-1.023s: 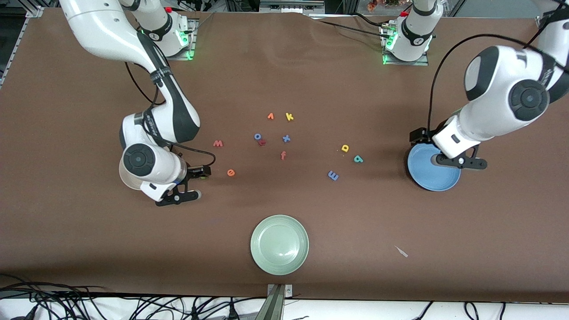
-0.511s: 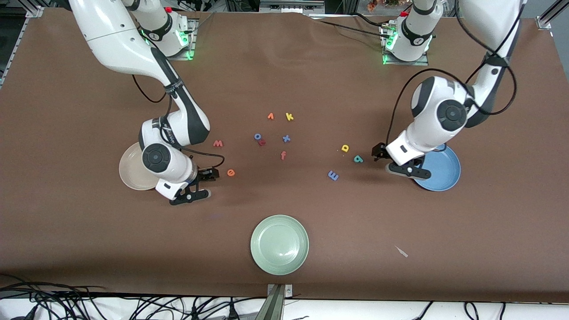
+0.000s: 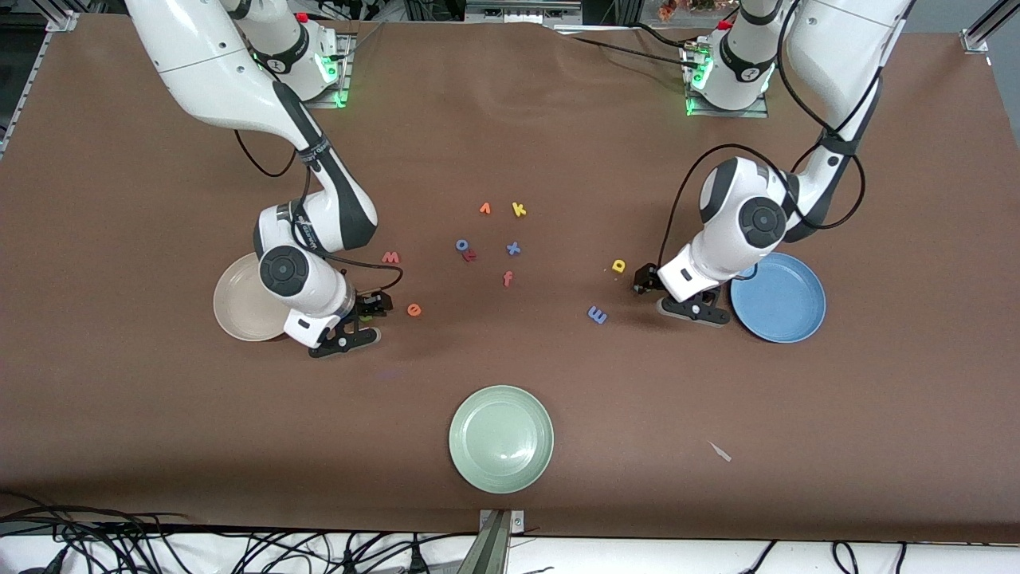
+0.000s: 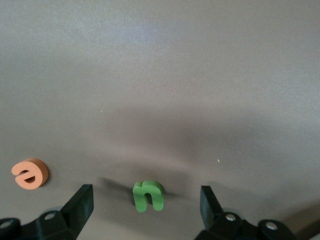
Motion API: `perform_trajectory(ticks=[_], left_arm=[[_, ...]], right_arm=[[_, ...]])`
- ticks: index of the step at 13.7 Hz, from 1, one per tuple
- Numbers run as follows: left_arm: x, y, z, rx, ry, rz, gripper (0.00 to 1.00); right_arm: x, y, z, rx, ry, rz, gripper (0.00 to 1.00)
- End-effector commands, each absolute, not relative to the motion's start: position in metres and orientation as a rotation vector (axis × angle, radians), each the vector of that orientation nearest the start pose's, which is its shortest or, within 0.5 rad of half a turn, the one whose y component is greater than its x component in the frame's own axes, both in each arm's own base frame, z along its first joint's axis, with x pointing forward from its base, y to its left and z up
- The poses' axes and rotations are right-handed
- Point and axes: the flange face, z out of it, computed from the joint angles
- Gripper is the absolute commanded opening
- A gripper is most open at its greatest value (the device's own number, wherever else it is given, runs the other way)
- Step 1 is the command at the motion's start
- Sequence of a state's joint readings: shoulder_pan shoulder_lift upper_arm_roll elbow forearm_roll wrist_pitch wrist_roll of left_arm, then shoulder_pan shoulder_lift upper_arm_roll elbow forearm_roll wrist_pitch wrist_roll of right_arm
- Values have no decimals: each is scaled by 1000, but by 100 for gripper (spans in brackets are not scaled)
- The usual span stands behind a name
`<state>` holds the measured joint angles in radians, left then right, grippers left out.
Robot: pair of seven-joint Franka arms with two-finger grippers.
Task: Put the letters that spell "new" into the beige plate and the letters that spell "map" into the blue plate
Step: 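Grasp the green n with the right gripper while the left gripper grasps the b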
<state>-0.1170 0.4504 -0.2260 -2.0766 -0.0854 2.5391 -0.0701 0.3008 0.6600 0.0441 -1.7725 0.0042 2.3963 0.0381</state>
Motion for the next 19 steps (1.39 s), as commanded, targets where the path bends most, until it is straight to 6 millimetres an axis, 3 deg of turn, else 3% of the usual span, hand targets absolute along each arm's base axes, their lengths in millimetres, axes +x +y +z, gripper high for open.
perform_trajectory(ticks=[1, 4, 7, 11, 14, 16, 18, 19], left_arm=[[543, -199, 206, -3279, 307, 53, 92], [540, -208, 198, -3280, 322, 69, 92], [535, -222, 193, -3280, 324, 55, 92], [534, -222, 179, -3278, 330, 51, 83], [534, -222, 177, -3278, 329, 51, 65], [532, -220, 171, -3276, 328, 68, 64], [531, -220, 169, -3274, 332, 75, 63], [531, -220, 169, -3264, 358, 71, 57]], right_arm=[[607, 217, 189, -3080, -484, 40, 77], [607, 217, 189, -3079, -486, 40, 61], [608, 217, 190, -3079, -483, 38, 36], [610, 218, 193, -3080, -467, 29, 20], [619, 221, 211, -3078, -415, -11, 17], [625, 219, 225, -3086, -390, 38, 17], [631, 205, 246, -3102, -374, 128, 17], [632, 187, 252, -3119, -355, 182, 17]])
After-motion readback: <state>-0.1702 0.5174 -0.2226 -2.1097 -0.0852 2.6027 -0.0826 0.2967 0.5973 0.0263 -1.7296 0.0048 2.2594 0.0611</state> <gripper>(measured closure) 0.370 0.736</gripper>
